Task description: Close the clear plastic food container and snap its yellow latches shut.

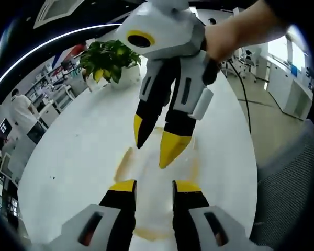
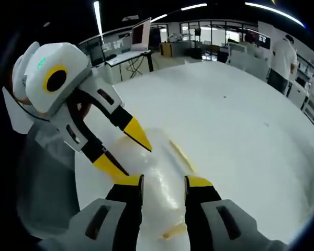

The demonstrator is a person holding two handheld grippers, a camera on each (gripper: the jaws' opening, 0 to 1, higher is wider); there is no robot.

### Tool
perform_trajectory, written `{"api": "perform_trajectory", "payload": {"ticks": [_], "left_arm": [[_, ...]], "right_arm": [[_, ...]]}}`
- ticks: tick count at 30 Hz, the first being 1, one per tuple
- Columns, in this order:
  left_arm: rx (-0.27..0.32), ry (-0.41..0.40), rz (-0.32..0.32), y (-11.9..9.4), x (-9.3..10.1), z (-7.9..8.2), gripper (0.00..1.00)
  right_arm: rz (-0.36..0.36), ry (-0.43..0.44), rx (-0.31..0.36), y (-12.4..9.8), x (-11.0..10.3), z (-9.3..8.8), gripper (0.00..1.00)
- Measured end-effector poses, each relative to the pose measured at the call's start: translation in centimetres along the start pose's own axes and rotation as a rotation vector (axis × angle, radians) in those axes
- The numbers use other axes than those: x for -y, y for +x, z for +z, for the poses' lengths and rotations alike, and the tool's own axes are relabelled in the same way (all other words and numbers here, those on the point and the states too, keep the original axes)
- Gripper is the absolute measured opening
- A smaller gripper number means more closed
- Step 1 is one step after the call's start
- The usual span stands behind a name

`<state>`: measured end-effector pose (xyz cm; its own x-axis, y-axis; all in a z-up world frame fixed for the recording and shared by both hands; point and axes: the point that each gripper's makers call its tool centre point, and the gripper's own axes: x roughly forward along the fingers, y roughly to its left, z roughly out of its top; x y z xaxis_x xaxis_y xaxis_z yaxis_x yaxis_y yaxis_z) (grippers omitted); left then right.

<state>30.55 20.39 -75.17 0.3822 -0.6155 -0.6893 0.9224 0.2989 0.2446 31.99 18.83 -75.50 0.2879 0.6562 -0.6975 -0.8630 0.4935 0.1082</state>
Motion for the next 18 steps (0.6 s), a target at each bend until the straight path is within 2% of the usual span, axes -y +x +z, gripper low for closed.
{"api": "perform_trajectory", "payload": {"ticks": [3,5,8,15,16,18], "left_arm": [[0.008,-0.009,-0.003,-0.1,0.1,0.2,0.22],[0.019,-0.023,0.003,-0.2,0.2,0.4,0.26],[0.015,0.002,0.008,-0.4,0.5,0.4,0.30],[0.021,0.019,-0.039,-0.1,1.8,0.4,0.36],[0.024,0.018,-0.047,-0.1,2.0,0.5,0.38],[0.049,-0.017,-0.063,0.2,2.5,1.0,0.48]], "right_arm": [[-0.007,-0.013,0.001,0.1,0.2,0.3,0.28],[-0.009,-0.014,0.003,0.2,0.3,0.5,0.28],[-0.005,-0.020,0.003,0.5,0.2,0.8,0.28],[0.007,-0.060,-0.013,1.1,0.4,1.4,0.29],[0.008,-0.071,-0.016,1.2,0.4,1.5,0.29],[0.019,-0.110,-0.040,1.4,0.5,1.4,0.29]]}}
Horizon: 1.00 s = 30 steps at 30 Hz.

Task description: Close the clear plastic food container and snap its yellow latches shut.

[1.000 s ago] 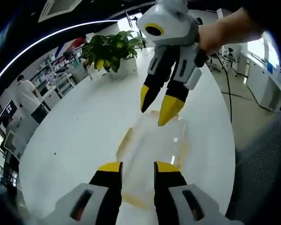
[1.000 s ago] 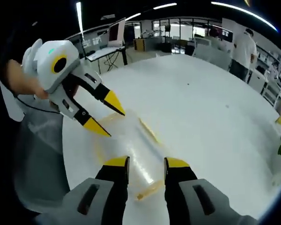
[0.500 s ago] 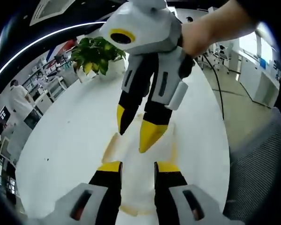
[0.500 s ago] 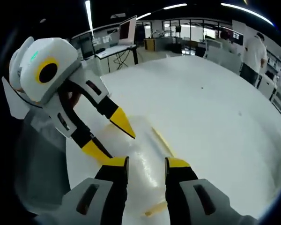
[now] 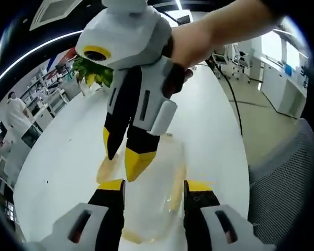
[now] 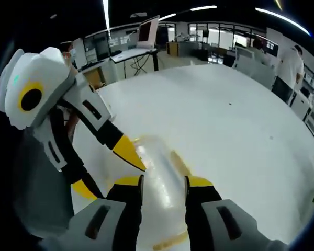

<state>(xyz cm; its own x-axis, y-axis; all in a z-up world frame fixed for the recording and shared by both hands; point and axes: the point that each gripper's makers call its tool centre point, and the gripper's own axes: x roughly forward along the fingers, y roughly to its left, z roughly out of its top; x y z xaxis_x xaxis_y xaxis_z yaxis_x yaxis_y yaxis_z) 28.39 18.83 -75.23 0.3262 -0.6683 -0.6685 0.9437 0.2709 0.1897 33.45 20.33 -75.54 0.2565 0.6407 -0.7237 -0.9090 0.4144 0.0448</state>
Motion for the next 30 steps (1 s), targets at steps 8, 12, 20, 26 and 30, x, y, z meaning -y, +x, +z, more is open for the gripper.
{"api": "perform_trajectory", "payload": {"ticks": [8,12,20,26,30], "left_arm": [[-0.069,0.069,0.008,0.9,0.1,-1.4,0.48],[-0.102,0.113,0.009,1.2,0.3,-2.0,0.47],[-0.085,0.134,0.011,1.8,0.7,-1.8,0.50],[-0.081,0.238,0.024,1.9,-0.1,-1.9,0.43],[-0.074,0.211,0.009,2.0,0.1,-2.0,0.43]], "right_arm": [[0.072,-0.030,-0.055,0.6,1.0,-0.1,0.36],[0.139,-0.057,-0.120,0.9,1.0,-0.3,0.36],[0.230,-0.082,-0.243,1.6,0.9,-1.2,0.35],[0.332,-0.098,-0.319,2.0,0.7,-1.5,0.35],[0.384,-0.079,-0.377,2.2,0.8,-1.7,0.36]]}}
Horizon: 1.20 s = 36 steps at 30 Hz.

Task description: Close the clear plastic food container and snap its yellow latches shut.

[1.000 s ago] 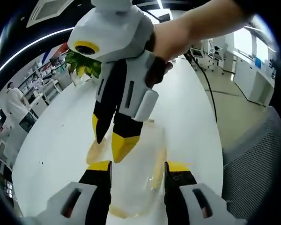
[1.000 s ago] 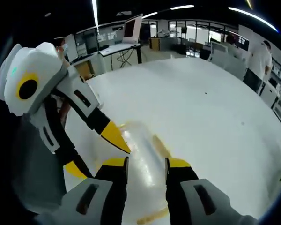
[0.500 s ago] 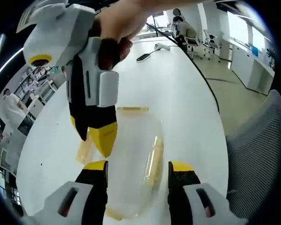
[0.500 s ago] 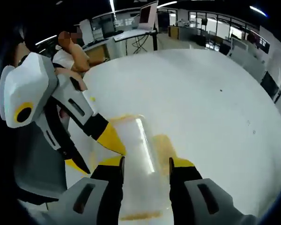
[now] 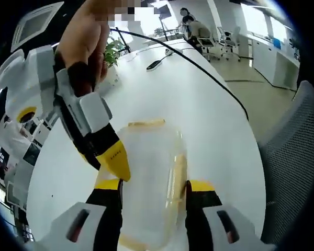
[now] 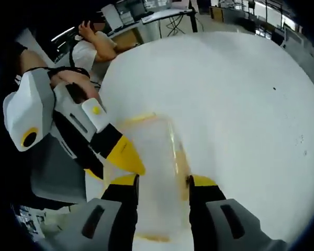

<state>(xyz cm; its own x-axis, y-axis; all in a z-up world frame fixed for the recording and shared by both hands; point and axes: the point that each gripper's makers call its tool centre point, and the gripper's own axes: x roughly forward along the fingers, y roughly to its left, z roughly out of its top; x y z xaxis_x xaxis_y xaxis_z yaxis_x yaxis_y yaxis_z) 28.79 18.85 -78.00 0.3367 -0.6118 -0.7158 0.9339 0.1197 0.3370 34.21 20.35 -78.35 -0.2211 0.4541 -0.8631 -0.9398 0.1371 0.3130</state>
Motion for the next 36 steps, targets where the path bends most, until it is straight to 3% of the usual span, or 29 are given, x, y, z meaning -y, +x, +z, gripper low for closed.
{"api": "perform_trajectory", "payload": {"ticks": [12,13,14,17,19,21,24,36], "left_arm": [[0.036,-0.018,0.007,0.0,-0.2,-0.2,0.40],[-0.010,-0.013,0.070,-0.5,-1.3,-1.0,0.38],[0.011,-0.050,0.014,0.2,-0.2,-0.7,0.38],[0.003,-0.030,0.007,0.0,-0.2,-0.4,0.38],[-0.004,-0.066,-0.013,-0.1,0.2,-0.9,0.38],[0.012,-0.043,-0.012,0.0,-0.2,-0.6,0.38],[0.022,-0.046,-0.001,0.1,-0.3,-0.5,0.38],[0.020,-0.047,0.008,0.1,-0.3,-0.2,0.39]], "right_arm": [[0.040,-0.012,-0.130,0.4,-0.2,-0.1,0.33],[0.044,-0.021,-0.146,0.4,-0.3,-0.2,0.32],[0.041,-0.021,-0.150,0.6,-0.3,-0.1,0.32],[0.041,-0.037,-0.178,0.5,-0.3,-0.2,0.31],[0.068,-0.060,-0.174,0.7,-0.9,-0.3,0.29],[0.060,-0.046,-0.195,-0.2,-1.1,-1.5,0.29],[0.066,-0.036,-0.184,0.3,-0.5,-0.6,0.30],[0.050,-0.040,-0.190,0.4,-0.4,-0.5,0.32]]}}
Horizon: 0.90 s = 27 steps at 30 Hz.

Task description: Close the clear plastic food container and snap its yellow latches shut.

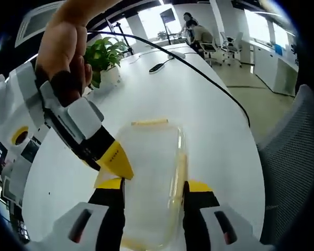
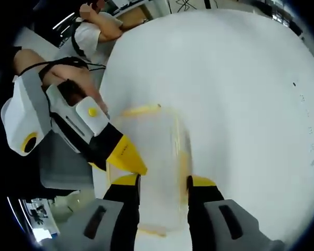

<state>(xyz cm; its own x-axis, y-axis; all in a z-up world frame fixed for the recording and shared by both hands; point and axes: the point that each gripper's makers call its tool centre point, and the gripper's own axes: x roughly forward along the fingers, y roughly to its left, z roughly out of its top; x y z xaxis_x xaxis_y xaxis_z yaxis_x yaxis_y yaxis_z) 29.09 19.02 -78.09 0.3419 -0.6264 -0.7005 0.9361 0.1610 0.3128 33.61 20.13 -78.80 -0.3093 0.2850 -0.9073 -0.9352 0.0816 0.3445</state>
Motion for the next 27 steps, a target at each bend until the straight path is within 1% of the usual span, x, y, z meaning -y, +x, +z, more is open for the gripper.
{"api": "perform_trajectory", "payload": {"ticks": [3,6,12,17,18,19,20,22,24,26,27], "left_arm": [[-0.007,0.006,0.001,-0.03,0.03,0.01,0.39],[-0.006,0.004,0.000,-0.02,0.02,0.00,0.39],[-0.006,-0.037,-0.016,-0.08,-0.18,0.29,0.39],[-0.055,-0.060,-0.080,-0.20,-0.31,0.41,0.39],[-0.065,-0.077,-0.096,-0.25,-0.34,0.52,0.40],[-0.069,-0.076,-0.107,-0.27,-0.32,0.58,0.40],[-0.078,-0.063,-0.124,-0.34,-0.14,0.51,0.41],[-0.086,-0.053,-0.132,-0.36,0.09,0.45,0.44],[-0.090,-0.075,-0.138,-0.36,0.28,0.53,0.47],[-0.091,-0.095,-0.140,-0.34,0.43,0.60,0.56],[-0.102,-0.112,-0.132,-0.27,0.36,0.47,0.61]], "right_arm": [[-0.007,0.007,0.023,-0.06,0.08,0.00,0.32],[-0.032,0.008,0.040,-0.08,-0.11,0.09,0.33],[-0.110,-0.068,-0.008,-0.27,-0.19,0.49,0.32],[-0.173,-0.086,-0.025,-0.49,-0.25,0.58,0.33],[-0.186,-0.089,-0.018,-0.56,-0.29,0.58,0.33],[-0.195,-0.093,-0.009,-0.60,-0.31,0.57,0.33],[-0.207,-0.132,0.012,-0.65,-0.24,0.74,0.33],[-0.211,-0.125,0.028,-0.71,-0.38,0.59,0.33],[-0.220,-0.114,0.052,-0.80,-0.31,0.62,0.33],[-0.233,-0.084,0.092,-0.93,-0.17,0.59,0.34],[-0.240,-0.075,0.112,-1.01,-0.05,0.59,0.38]]}}
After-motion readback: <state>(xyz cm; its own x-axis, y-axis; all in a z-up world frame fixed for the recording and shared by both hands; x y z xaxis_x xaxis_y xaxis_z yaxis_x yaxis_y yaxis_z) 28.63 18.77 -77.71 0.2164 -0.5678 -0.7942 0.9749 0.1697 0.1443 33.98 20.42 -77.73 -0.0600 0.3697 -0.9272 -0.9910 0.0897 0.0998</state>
